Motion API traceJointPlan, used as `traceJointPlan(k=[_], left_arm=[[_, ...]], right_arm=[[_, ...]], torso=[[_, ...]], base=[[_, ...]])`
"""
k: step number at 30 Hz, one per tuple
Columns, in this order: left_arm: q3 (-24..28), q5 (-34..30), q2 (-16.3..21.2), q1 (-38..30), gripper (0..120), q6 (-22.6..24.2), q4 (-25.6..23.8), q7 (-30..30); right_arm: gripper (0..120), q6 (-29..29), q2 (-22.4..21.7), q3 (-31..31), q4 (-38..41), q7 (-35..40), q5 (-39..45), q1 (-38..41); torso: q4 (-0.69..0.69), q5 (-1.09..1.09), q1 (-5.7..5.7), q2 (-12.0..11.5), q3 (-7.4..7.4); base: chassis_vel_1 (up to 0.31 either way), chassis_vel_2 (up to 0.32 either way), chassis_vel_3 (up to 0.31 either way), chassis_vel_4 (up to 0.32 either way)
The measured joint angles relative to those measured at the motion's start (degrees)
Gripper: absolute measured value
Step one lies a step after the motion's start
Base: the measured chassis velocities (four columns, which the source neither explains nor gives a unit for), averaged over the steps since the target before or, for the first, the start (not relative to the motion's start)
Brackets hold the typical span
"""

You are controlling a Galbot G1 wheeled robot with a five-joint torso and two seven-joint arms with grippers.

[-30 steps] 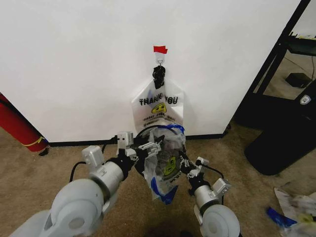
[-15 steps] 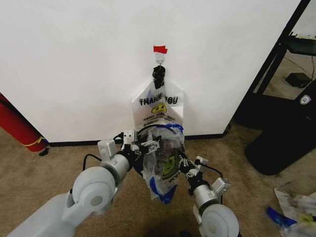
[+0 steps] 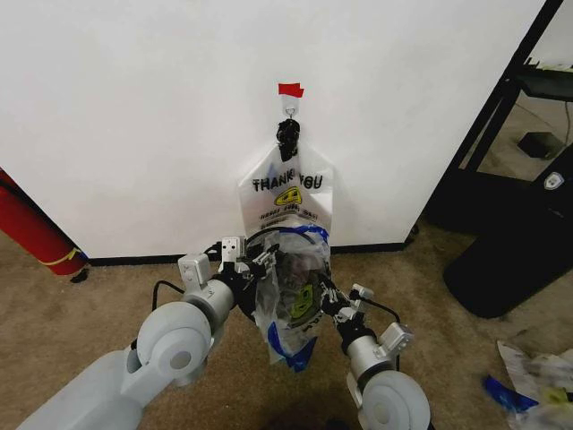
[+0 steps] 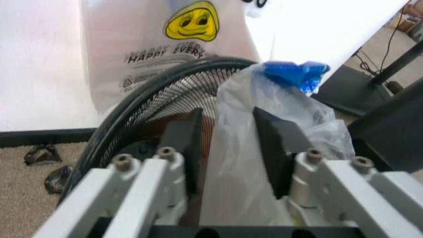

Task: Pick up the garbage bag from the wall and place it over the trash bin.

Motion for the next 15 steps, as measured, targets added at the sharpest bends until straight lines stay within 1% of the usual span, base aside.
traceJointPlan(k=[2, 5, 6, 7, 8, 15], left_arm=[[0.0, 0.0, 0.0, 0.1, 25, -0.2, 0.0, 0.0], [-0.2, 0.0, -0.1, 0.1, 8, -0.5, 0.1, 0.0], [-0.2, 0.0, -0.1, 0.1, 8, -0.5, 0.1, 0.0], [-0.3, 0.0, -0.1, 0.2, 3, -0.6, 0.1, 0.0], [-0.3, 0.0, -0.1, 0.3, 0, -0.6, 0.1, -0.1], [-0.7, 0.1, 0.0, 0.8, 0, -0.9, 0.3, -0.1]], right_arm=[[1, -0.1, 0.0, -0.1, 0.0, 0.0, 0.0, 0.0], [1, -0.1, -0.1, -0.1, -0.1, 0.1, 0.0, -0.1], [1, -0.1, -0.1, -0.1, -0.1, 0.1, 0.0, -0.1], [1, -0.1, -0.1, -0.1, -0.2, 0.1, 0.0, -0.1], [1, -0.2, -0.1, -0.1, -0.2, 0.1, 0.0, -0.2], [1, -0.3, -0.2, -0.5, -0.3, 0.3, -0.1, -0.6]], torso=[[0.00, 0.00, 0.00, 0.0, 0.00], [0.00, 0.00, 0.00, 0.0, 0.00], [0.00, 0.00, 0.00, 0.0, 0.00], [0.00, 0.00, 0.00, 0.0, 0.00], [0.00, 0.00, 0.00, 0.0, 0.00], [0.00, 0.00, 0.00, 0.0, 0.00]], base=[[0.000, 0.000, 0.000, 0.000], [0.000, 0.000, 0.000, 0.000], [0.000, 0.000, 0.000, 0.000], [0.000, 0.000, 0.000, 0.000], [0.000, 0.000, 0.000, 0.000], [0.000, 0.000, 0.000, 0.000]])
